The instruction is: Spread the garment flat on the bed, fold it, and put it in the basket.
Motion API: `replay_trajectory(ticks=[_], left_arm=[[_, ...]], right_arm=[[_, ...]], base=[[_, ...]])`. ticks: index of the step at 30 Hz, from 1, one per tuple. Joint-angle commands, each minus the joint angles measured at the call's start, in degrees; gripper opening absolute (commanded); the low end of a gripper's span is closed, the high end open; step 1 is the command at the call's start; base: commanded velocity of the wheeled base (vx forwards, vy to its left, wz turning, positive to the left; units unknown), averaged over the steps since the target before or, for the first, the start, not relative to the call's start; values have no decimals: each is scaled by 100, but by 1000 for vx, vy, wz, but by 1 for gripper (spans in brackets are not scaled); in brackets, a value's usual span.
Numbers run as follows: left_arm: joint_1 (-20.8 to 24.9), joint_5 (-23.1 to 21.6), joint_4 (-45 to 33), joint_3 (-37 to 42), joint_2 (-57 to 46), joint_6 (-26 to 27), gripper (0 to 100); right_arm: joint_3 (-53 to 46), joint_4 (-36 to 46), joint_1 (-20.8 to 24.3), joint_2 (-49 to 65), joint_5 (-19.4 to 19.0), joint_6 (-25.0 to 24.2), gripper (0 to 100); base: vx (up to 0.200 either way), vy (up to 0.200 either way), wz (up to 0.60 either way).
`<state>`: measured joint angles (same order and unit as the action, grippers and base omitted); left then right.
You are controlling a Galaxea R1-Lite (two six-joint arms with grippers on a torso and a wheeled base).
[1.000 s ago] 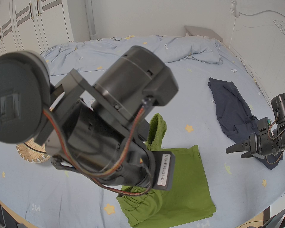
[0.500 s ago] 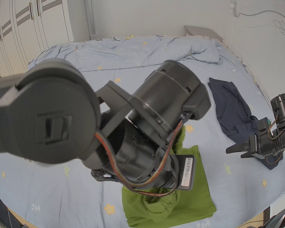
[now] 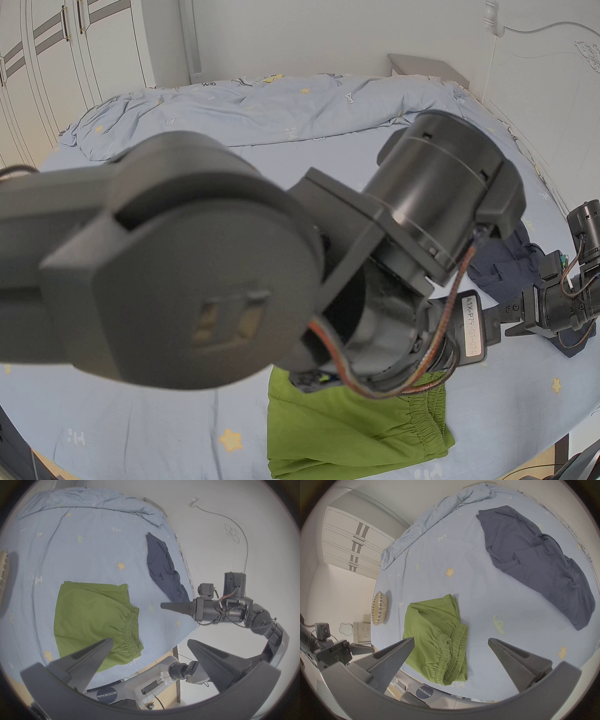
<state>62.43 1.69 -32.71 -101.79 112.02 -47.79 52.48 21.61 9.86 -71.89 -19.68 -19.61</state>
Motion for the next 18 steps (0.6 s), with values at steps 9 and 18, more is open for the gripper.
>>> replay_trajectory(ticks=[9, 18], left_arm=[[-2587, -1839, 801, 2269, -1165, 490, 100], [-3835, -3307, 2119, 4545, -1086, 2845, 100]], right_arm=[[-10, -8, 1325, -36, -54, -359, 100], [-80, -43, 2011, -888, -669, -289, 100]], base=[[0, 0, 0], [0, 0, 0]])
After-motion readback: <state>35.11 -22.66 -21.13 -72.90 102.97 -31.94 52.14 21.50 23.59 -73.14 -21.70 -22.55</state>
